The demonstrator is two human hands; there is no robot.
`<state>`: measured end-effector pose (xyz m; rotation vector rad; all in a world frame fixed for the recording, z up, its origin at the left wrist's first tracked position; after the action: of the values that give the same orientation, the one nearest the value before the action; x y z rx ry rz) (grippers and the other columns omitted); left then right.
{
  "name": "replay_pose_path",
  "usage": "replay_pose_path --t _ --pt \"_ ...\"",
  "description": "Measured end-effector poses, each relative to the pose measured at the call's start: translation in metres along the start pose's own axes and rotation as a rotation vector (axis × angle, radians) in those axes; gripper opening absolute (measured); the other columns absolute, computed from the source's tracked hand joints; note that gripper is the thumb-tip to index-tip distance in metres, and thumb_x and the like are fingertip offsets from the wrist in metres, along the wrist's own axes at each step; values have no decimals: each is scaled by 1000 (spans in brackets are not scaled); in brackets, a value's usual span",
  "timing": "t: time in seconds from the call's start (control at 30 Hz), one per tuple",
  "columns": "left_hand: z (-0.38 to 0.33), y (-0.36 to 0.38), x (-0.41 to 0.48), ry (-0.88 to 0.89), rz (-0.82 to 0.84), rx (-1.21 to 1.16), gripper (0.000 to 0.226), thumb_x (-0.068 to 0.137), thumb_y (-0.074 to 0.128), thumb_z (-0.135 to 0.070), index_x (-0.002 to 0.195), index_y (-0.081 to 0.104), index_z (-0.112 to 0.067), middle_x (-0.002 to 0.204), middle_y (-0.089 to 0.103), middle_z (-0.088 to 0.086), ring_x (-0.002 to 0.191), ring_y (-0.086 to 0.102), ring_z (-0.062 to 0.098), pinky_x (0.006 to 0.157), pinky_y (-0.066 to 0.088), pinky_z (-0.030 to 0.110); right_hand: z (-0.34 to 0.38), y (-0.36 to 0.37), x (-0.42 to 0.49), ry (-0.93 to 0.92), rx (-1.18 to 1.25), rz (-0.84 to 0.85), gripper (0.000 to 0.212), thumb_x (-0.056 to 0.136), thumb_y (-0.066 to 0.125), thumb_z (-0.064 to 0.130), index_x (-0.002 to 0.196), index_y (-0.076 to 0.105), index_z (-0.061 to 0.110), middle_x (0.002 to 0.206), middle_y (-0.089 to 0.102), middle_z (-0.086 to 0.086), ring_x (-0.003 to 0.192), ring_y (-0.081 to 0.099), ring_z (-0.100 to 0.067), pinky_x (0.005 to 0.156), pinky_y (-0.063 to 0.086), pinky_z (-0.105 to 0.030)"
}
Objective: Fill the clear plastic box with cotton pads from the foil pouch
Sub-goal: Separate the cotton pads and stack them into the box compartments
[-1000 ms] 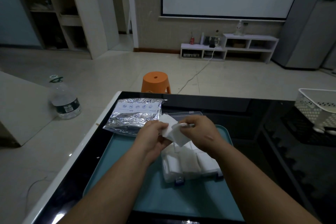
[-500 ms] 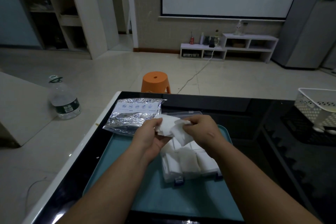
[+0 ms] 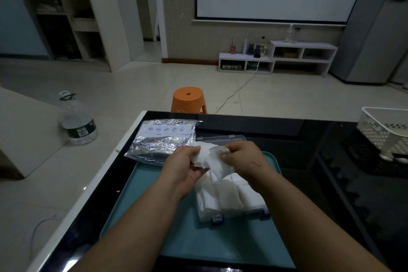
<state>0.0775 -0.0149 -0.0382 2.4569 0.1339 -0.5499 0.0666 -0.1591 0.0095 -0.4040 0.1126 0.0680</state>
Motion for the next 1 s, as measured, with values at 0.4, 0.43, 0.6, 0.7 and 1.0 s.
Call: replay_pose_path --t 0.4,0.43,0.6,0.7,1.0 --pt "2 5 -3 -58 50 -94 16 91 52 -2 102 58 10 93 63 22 80 64 29 68 59 40 -2 2 0 1 108 -50 18 92 57 5 96 70 16 95 70 -6 93 66 -25 90 54 -49" --pt "1 5 -3 -47 49 -79 16 91 53 -1 102 58 9 91 63 22 79 64 29 67 60 39 -3 2 0 -1 102 -50 18 92 57 5 95 70 17 95 70 -5 93 65 -24 90 54 -49" --pt "-5 1 -3 95 -40 115 6 92 52 4 89 56 0 81 64 17 72 64 25 60 60 33 -3 -4 3 -1 113 -64 20 93 57 8 87 67 25 97 67 -5 92 65 -24 77 59 -37" --pt "-6 -4 -2 144 -66 307 4 92 57 -2 93 60 -5 89 67 15 74 65 24 66 58 35 -4 -12 5 13 112 -73 11 95 58 16 99 65 23 102 64 -4 91 64 -21 60 55 -24" --pt "-6 2 -6 214 -16 548 15 87 61 -3 100 69 -2 88 72 16 75 69 25 63 56 31 1 -18 6 -81 31 -133 11 85 71 19 94 64 20 92 67 4 81 66 -10 58 51 -20"
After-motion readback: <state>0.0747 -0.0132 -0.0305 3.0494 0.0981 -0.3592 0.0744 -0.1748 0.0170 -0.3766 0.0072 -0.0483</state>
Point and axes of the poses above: each hand's wrist, its own x-axis towards the middle knuckle, its own y-axis out of the palm, z = x × y, the point moved 6 cm from there along x, towards the middle knuckle
